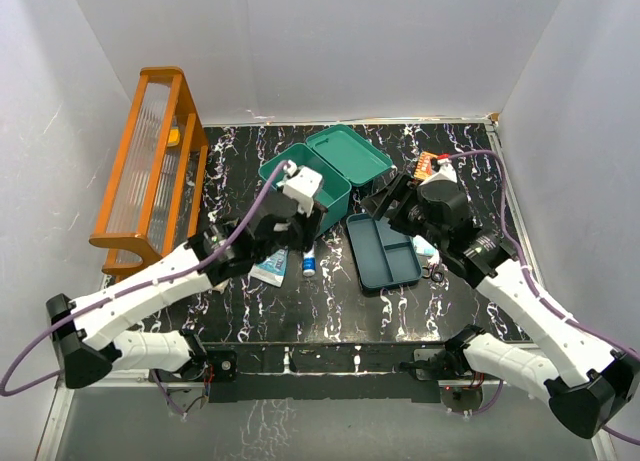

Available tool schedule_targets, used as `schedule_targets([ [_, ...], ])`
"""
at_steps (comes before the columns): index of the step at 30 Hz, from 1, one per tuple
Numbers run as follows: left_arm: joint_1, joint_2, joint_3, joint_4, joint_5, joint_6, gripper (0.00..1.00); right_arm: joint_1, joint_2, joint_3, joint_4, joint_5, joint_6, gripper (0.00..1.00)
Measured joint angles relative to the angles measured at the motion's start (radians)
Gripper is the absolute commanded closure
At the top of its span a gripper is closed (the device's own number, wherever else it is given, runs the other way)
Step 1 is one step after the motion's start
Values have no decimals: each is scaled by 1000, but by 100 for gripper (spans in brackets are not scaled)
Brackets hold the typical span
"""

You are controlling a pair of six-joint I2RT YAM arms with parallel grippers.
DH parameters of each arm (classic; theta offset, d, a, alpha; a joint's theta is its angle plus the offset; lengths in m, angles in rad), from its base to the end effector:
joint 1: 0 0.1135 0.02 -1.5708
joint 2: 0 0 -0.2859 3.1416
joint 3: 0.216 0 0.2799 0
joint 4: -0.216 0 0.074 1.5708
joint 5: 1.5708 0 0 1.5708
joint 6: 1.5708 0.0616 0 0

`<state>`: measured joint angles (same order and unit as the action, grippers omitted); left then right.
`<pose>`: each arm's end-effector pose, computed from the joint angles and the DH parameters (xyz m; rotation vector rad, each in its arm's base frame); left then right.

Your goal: Organize the medicine kit

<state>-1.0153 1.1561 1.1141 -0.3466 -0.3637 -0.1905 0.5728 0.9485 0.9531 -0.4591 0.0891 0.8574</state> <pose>0.1780 -0.2452 0.3738 0.5594 1.8772 -0.4454 0.2115 0.1298 0.3476 0.3591 2.0901 0.7965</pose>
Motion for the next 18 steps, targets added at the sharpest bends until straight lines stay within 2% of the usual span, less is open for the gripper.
schedule_targets([
  [8,262,263,260,-5,177,29,60,0,-20,-28,43,59,-48,32],
  [18,402,602,470,-58,289,80,62,0,-6,-62,95,132,-173,31],
])
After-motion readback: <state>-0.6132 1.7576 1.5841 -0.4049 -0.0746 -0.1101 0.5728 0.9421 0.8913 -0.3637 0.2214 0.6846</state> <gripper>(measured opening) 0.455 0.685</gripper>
